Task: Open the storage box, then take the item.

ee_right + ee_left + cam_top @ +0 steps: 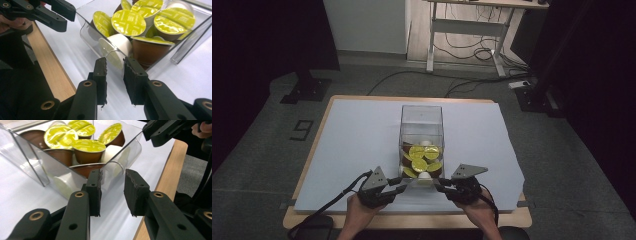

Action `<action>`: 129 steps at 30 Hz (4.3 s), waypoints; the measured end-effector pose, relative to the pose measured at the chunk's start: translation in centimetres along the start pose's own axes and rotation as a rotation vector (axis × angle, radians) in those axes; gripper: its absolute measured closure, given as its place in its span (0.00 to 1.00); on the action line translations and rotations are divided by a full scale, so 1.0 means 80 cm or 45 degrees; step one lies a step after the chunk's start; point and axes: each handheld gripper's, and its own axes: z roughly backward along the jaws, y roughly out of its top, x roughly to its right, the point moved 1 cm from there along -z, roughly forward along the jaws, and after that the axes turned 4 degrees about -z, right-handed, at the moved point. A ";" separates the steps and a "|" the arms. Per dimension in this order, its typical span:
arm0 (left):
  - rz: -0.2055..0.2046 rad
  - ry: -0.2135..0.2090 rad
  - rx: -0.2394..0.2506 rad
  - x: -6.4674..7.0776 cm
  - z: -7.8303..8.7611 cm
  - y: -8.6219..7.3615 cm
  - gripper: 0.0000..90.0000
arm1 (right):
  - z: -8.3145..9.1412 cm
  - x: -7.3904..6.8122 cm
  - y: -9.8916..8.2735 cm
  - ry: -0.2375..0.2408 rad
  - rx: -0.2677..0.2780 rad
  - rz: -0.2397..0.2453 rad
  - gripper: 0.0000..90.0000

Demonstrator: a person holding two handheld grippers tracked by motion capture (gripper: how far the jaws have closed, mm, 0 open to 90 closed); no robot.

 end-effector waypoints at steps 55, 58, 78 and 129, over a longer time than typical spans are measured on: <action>0.152 0.210 -0.048 -0.093 0.017 -0.030 0.16 | 0.014 0.094 -0.008 -0.314 -0.032 -0.089 0.29; 0.158 0.204 -0.055 -0.095 0.016 -0.032 0.14 | 0.012 0.098 -0.013 -0.332 -0.045 -0.090 0.26; 0.168 0.243 -0.233 -0.110 -0.004 -0.061 0.00 | -0.011 0.123 -0.049 -0.354 -0.193 -0.220 0.05; 0.153 0.233 -0.401 -0.114 -0.022 -0.086 0.00 | -0.027 0.121 -0.063 -0.341 -0.292 -0.195 0.04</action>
